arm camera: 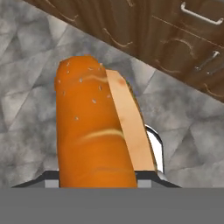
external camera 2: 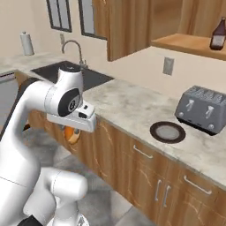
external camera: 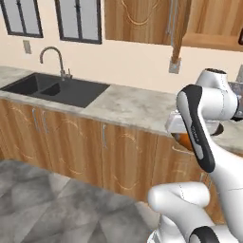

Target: Move the hot dog bun to the plate on the dining table and place the condiment next to that plate. Then navigate to the fridge and take the sausage and place it on the plate as well.

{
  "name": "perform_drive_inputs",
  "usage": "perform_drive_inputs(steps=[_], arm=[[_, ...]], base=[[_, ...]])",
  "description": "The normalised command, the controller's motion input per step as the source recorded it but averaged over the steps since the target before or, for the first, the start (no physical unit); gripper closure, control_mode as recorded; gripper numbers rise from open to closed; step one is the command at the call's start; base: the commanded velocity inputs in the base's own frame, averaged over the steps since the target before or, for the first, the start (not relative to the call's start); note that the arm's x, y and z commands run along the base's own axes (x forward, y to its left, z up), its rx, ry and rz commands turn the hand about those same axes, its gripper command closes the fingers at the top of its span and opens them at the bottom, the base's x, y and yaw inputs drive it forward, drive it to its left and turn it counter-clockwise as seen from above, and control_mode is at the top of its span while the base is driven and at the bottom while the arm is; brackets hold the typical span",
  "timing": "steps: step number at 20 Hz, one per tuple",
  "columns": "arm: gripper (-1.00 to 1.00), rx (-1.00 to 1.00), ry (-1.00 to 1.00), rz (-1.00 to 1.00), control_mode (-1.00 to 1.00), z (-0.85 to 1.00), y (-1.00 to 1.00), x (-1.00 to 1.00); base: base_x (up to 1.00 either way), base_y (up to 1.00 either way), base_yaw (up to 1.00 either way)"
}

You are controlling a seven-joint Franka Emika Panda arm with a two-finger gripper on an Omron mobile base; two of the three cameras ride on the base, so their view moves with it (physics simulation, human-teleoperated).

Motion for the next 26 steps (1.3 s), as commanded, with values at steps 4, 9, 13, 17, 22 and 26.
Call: perform_drive_inputs(steps=[4, 9, 13, 17, 22, 26], arm=[[1.0, 0.0, 0.0, 0.0, 1.0, 0.0, 0.0, 0.0], [1.0, 0.0, 0.0, 0.0, 1.0, 0.0, 0.0, 0.0], [1.0, 0.0, 0.0, 0.0, 1.0, 0.0, 0.0, 0.0], [1.0, 0.0, 0.0, 0.0, 1.0, 0.0, 0.0, 0.0], [1.0, 0.0, 0.0, 0.0, 1.0, 0.0, 0.0, 0.0], [1.0, 0.0, 0.0, 0.0, 1.0, 0.0, 0.0, 0.0]], base=[[-0.05, 0.3, 0.84], [0.33, 0.26, 0.7], [0.98, 0.09, 0.48], [1.0, 0.03, 0.47], [1.0, 0.01, 0.48], [1.0, 0.0, 0.48]])
